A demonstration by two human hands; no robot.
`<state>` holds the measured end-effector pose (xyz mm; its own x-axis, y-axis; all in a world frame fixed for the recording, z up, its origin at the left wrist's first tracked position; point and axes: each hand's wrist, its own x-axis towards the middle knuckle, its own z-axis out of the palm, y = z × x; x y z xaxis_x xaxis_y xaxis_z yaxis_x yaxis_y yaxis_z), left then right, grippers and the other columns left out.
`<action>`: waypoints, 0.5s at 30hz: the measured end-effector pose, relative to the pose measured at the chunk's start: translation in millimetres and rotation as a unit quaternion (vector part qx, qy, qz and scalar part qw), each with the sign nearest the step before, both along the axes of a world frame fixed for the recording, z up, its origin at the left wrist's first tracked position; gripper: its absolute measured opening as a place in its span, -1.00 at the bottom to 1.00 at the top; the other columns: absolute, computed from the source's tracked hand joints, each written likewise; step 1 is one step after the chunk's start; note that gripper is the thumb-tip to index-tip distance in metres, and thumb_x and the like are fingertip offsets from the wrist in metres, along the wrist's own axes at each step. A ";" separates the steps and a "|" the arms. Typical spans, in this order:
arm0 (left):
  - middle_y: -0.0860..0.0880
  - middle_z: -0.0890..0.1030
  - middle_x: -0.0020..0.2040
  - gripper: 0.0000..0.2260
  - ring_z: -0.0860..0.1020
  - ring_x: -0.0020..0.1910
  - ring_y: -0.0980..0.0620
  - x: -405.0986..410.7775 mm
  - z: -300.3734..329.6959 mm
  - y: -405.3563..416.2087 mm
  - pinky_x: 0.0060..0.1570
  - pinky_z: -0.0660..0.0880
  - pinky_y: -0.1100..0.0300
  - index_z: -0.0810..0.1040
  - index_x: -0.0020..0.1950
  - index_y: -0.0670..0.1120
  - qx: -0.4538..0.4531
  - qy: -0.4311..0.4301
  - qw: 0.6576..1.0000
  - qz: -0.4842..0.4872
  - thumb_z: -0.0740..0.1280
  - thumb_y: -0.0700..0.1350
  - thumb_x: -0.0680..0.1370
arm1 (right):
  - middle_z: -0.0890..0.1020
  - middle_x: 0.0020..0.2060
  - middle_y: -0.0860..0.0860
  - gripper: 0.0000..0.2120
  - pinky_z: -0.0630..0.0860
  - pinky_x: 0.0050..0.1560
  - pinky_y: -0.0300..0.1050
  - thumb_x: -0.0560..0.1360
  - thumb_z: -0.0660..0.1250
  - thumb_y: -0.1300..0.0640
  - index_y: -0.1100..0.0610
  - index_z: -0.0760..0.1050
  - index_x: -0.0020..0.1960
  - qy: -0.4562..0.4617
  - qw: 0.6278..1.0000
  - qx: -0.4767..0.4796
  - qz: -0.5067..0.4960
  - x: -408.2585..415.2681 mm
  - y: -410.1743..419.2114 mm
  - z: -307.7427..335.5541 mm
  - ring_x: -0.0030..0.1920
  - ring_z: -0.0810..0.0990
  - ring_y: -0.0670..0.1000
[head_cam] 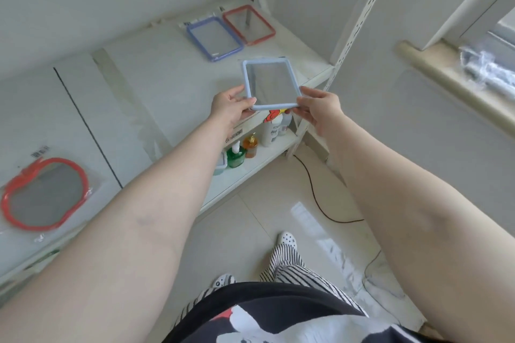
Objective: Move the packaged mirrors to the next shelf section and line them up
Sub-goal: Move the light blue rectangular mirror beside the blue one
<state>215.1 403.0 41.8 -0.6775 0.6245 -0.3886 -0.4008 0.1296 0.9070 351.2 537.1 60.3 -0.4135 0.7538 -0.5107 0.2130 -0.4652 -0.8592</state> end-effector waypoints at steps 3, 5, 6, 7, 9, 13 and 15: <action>-0.09 0.61 -0.05 -0.45 0.61 -0.18 0.07 -9.8 5.2 28.2 -0.18 0.62 0.32 0.31 0.46 -0.21 0.009 0.009 0.999 0.033 0.37 -0.36 0.49 | 0.65 -0.20 0.10 -0.64 0.61 0.11 -0.02 0.48 0.33 0.38 0.19 0.55 0.25 0.004 0.999 0.024 0.044 -21.5 40.4 5.2 -0.33 0.68 0.00; -0.06 0.59 -0.12 -0.46 0.60 -0.20 0.07 -15.8 8.7 43.8 -0.18 0.61 0.32 0.32 0.45 -0.21 0.013 0.015 0.998 0.054 0.36 -0.36 0.49 | 0.67 -0.23 0.11 -0.66 0.61 0.10 0.00 0.48 0.34 0.37 0.18 0.56 0.22 0.003 0.997 0.030 0.067 -34.4 63.5 8.2 -0.33 0.69 0.01; -0.05 0.59 -0.14 -0.47 0.60 -0.20 0.07 -19.3 8.8 49.5 -0.18 0.61 0.33 0.32 0.45 -0.22 0.016 0.016 0.997 0.069 0.36 -0.36 0.49 | 0.66 -0.24 0.11 -0.67 0.63 0.06 -0.02 0.48 0.34 0.37 0.18 0.56 0.22 0.007 0.996 0.029 0.079 -41.1 72.3 9.6 -0.34 0.69 0.00; -0.06 0.58 -0.15 -0.47 0.60 -0.21 0.06 -22.5 9.1 53.2 -0.20 0.61 0.33 0.32 0.44 -0.22 0.018 0.018 0.996 0.084 0.37 -0.36 0.49 | 0.66 -0.24 0.11 -0.68 0.65 0.00 -0.07 0.48 0.34 0.38 0.20 0.56 0.21 0.015 0.995 0.027 0.093 -48.8 79.3 10.0 -0.36 0.69 -0.01; -0.07 0.58 -0.15 -0.49 0.59 -0.21 0.04 -28.6 6.9 55.6 -0.22 0.61 0.33 0.34 0.42 -0.22 0.017 0.021 0.993 0.113 0.37 -0.36 0.49 | 0.65 -0.21 0.13 -0.67 0.66 -0.10 -0.17 0.48 0.33 0.40 0.23 0.54 0.22 0.029 0.991 0.027 0.128 -63.8 86.9 12.4 -0.35 0.68 -0.02; -0.11 0.59 -0.08 -0.59 0.59 -0.18 0.02 -48.7 -0.8 50.1 -0.19 0.60 0.29 0.40 0.33 -0.20 -0.001 -0.001 0.987 0.163 0.37 -0.32 0.50 | 0.64 -0.19 0.15 -0.65 0.65 -0.13 -0.20 0.46 0.33 0.43 0.27 0.51 0.23 0.054 0.983 -0.005 0.174 -95.1 87.7 7.3 -0.26 0.66 0.03; -0.10 0.59 -0.06 -0.73 0.59 -0.17 0.03 -68.8 -1.5 45.4 -0.21 0.60 0.30 0.46 0.22 -0.17 0.019 -0.029 0.981 0.190 0.33 -0.29 0.53 | 0.64 -0.17 0.16 -0.65 0.65 -0.15 -0.22 0.46 0.33 0.42 0.28 0.52 0.24 0.050 0.977 -0.015 0.209 -110.8 87.2 3.2 -0.26 0.65 0.04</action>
